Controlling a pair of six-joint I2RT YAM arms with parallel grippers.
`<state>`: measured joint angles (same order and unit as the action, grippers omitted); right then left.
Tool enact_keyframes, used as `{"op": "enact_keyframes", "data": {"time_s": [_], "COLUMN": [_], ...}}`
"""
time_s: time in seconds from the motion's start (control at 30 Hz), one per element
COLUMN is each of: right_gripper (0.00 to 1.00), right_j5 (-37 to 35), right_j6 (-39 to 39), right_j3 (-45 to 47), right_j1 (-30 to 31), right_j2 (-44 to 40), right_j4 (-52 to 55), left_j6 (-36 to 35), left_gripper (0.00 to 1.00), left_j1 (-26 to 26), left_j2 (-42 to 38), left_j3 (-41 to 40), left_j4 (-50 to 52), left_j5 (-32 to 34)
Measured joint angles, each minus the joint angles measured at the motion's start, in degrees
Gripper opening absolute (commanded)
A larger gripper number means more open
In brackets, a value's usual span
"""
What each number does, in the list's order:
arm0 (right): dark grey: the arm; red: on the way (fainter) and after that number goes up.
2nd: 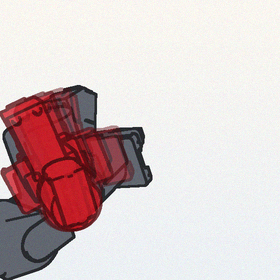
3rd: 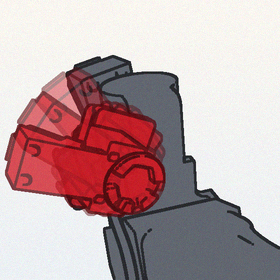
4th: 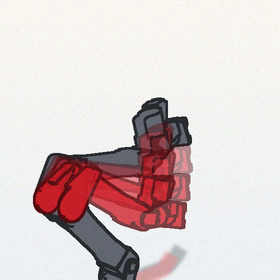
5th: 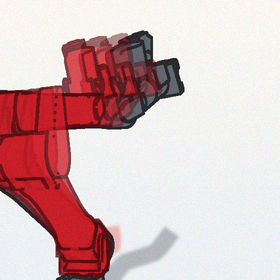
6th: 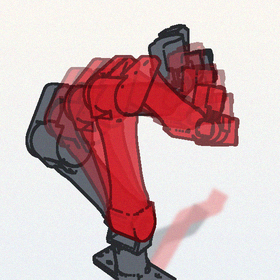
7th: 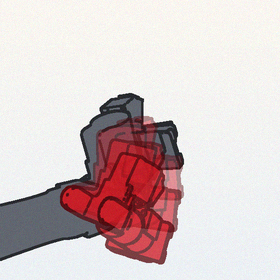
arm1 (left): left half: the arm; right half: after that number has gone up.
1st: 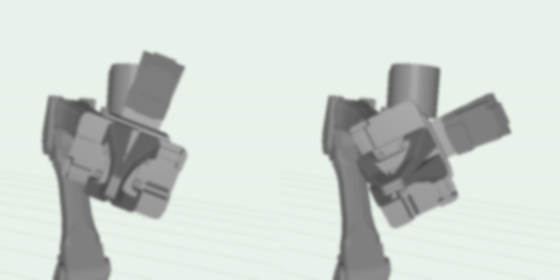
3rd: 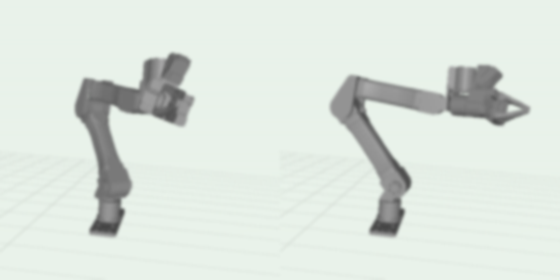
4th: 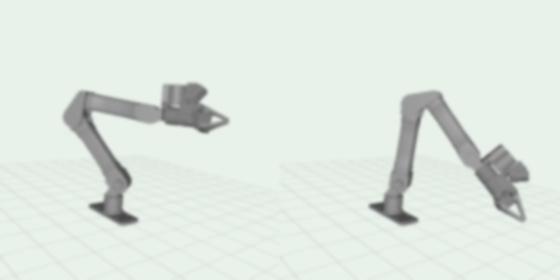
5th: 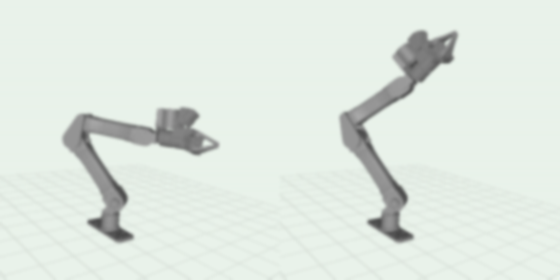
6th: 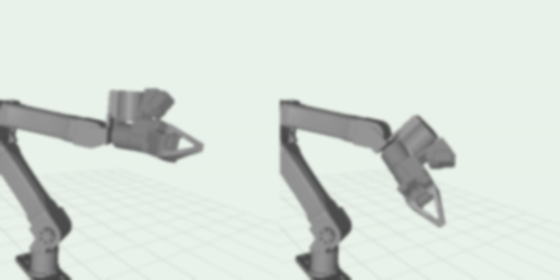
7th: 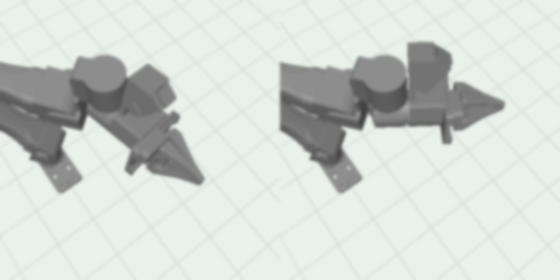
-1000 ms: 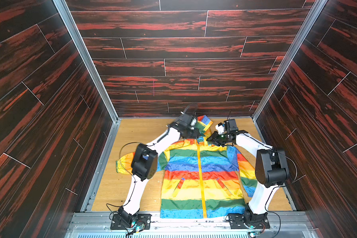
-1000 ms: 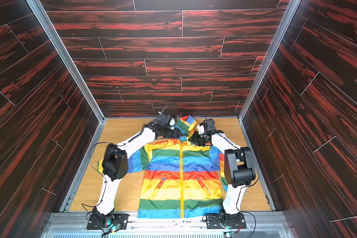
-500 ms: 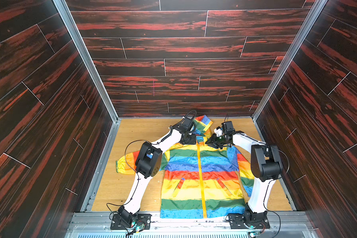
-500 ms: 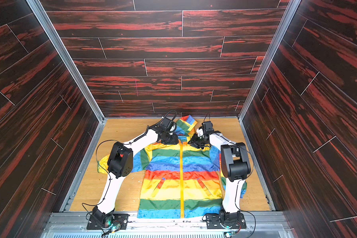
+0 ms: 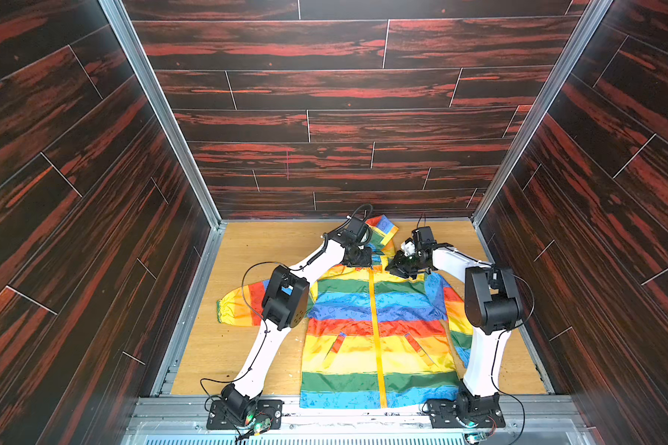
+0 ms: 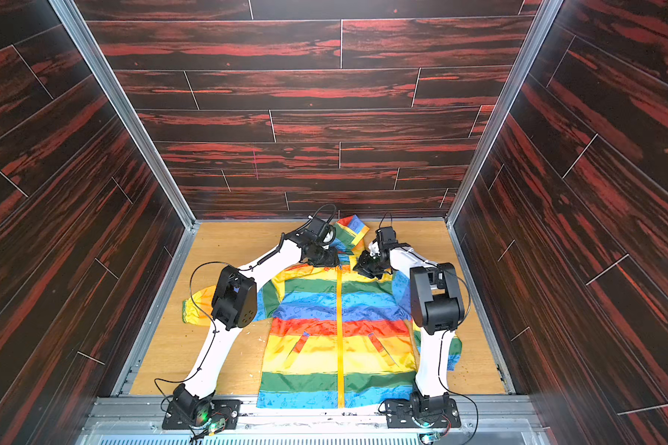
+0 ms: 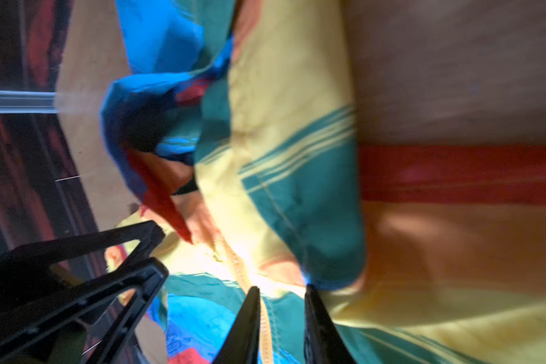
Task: Unzip the jacket
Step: Flatten out the jacket at the center of the board.
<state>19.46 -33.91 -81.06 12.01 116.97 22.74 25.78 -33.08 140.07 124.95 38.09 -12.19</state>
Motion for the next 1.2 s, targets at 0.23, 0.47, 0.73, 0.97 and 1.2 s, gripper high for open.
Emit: {"op": "enact_keyframes", "data": {"time_s": [0.23,0.47,0.73,0.97,1.2], "right_gripper": [0.51,0.61,0.61,0.61,0.61], "right_j5": [-19.61,-34.14,-39.08,-40.92,-41.11], "right_j6": [-4.81,-16.28,-25.73,-27.56,-28.06], "right_j3": [11.82,22.16,25.57,25.90,29.07], "right_j1": [-0.22,-2.56,-0.68,0.87,1.55], "right_j2": [-20.04,-38.16,-35.26,-30.08,-24.65], "right_j4": [8.98,25.53,40.02,42.29,40.46], "left_j6": [-2.34,-4.90,-5.99,-6.64,-6.80], "left_gripper": [0.56,0.60,0.61,0.61,0.60], "left_j1": [-0.24,-1.31,-5.68,-4.50,-2.71], "left_j2": [-4.72,-18.97,-31.08,-31.30,-31.47], "left_j3": [-7.52,-22.88,-33.79,-36.06,-36.76], "left_j4": [-2.12,-10.32,-19.52,-20.00,-20.13], "left_j5": [2.78,1.68,-6.82,-8.35,-8.48]}}
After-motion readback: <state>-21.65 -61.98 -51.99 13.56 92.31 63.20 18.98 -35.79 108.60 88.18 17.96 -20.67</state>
